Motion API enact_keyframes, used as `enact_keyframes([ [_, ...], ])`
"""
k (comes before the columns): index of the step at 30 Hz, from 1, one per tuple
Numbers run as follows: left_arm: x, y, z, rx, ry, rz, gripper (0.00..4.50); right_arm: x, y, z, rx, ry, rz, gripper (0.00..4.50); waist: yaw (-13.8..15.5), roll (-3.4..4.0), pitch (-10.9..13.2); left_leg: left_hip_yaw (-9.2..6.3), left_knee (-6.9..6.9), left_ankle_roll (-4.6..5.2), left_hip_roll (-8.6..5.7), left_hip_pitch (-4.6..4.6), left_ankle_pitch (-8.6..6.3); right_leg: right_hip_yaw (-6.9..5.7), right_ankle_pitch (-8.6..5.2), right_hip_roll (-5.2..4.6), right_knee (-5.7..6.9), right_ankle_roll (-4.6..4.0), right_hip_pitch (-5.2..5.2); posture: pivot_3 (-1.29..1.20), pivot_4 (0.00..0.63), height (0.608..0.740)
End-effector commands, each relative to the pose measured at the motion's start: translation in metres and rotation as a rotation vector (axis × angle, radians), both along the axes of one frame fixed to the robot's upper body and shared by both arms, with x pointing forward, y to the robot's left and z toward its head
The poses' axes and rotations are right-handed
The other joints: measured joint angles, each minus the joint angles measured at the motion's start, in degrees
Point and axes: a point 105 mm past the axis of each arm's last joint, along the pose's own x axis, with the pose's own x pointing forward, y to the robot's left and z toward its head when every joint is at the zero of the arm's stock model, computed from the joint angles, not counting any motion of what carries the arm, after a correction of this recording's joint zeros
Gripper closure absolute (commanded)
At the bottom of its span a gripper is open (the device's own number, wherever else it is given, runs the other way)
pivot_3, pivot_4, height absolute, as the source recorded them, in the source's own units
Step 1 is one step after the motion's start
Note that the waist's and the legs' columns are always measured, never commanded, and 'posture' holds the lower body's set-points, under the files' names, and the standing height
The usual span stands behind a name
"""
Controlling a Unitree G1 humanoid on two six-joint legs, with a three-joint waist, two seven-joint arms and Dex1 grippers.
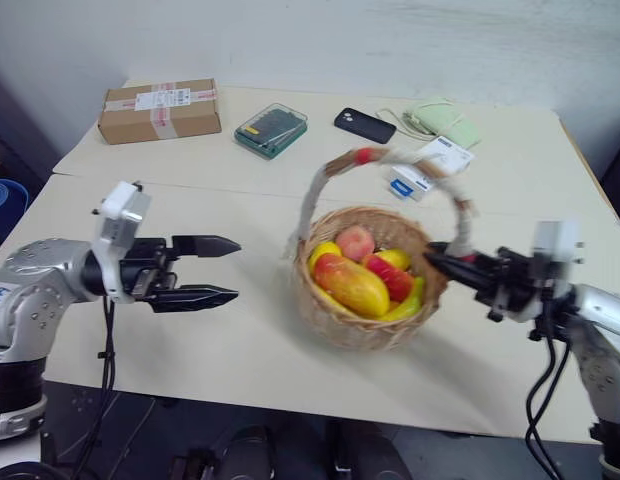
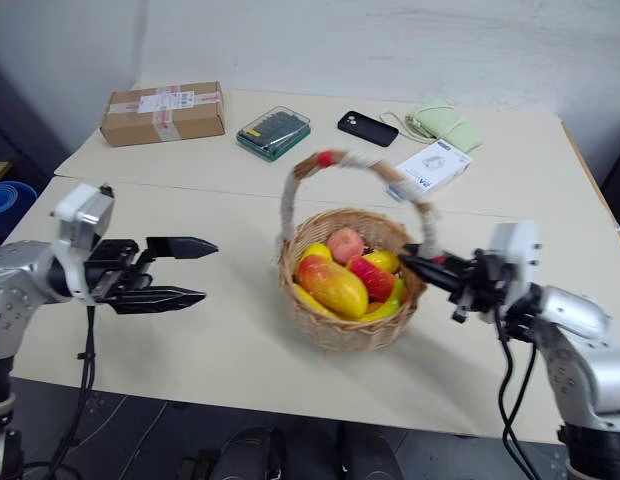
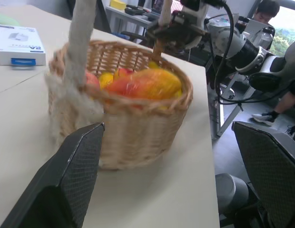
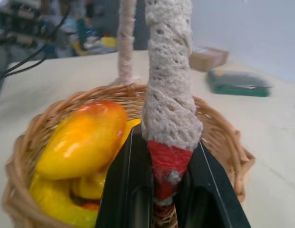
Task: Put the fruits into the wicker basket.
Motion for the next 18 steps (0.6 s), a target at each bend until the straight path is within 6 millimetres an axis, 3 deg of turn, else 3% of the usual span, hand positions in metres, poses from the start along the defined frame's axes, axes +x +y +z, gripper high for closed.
enact_keyframes([
  [1, 0.001, -0.004, 0.007, -0.019, -0.043, -0.019, 0.0, -0.018, -0.053, 0.031, -0.012, -0.143, -0.268, 4.32, 0.0, 0.0, 0.0, 0.0, -0.02, 0.0, 0.0, 0.02, 0.0, -0.01, 0.0, 0.0, -0.02, 0.0, 0.01, 0.0, 0.15, 0.74],
  [7, 0.014, -0.017, 0.008, -0.037, -0.061, -0.064, 0.0, -0.029, -0.126, 0.005, -0.075, -0.149, -0.659, 4.32, -0.4, 0.01, 0.0, 0.01, -0.05, -0.02, -0.01, 0.05, 0.01, 0.01, 0.03, 0.05, -0.16, 0.05, 0.09, 0.0, 0.15, 0.74],
  [12, 0.023, -0.027, 0.013, -0.039, -0.091, -0.102, 0.0, -0.016, -0.145, -0.031, 0.04, -0.031, -0.769, 4.32, -1.6, 0.14, 0.0, 0.18, -0.06, -0.08, 0.01, 0.17, 0.06, 0.14, 0.07, 0.11, -0.05, 0.12, 0.09, 0.0, 0.15, 0.74],
  [15, 0.027, -0.025, 0.012, -0.012, -0.111, -0.101, 0.0, -0.012, -0.147, -0.047, 0.042, 0.053, -0.767, 3.43, -2.1, 0.22, 0.0, 0.22, -0.09, -0.16, 0.03, 0.24, 0.1, 0.21, 0.07, 0.16, 0.04, 0.12, 0.08, 0.0, 0.15, 0.74],
  [18, 0.031, -0.015, 0.012, 0.021, -0.107, -0.086, 0.0, -0.023, -0.148, -0.036, 0.051, 0.004, -0.777, 2.53, -1.8, 0.32, 0.1, 0.19, -0.08, -0.22, 0.11, 0.25, 0.14, 0.26, 0.07, 0.3, 0.05, 0.12, 0.07, 0.0, 0.15, 0.74],
])
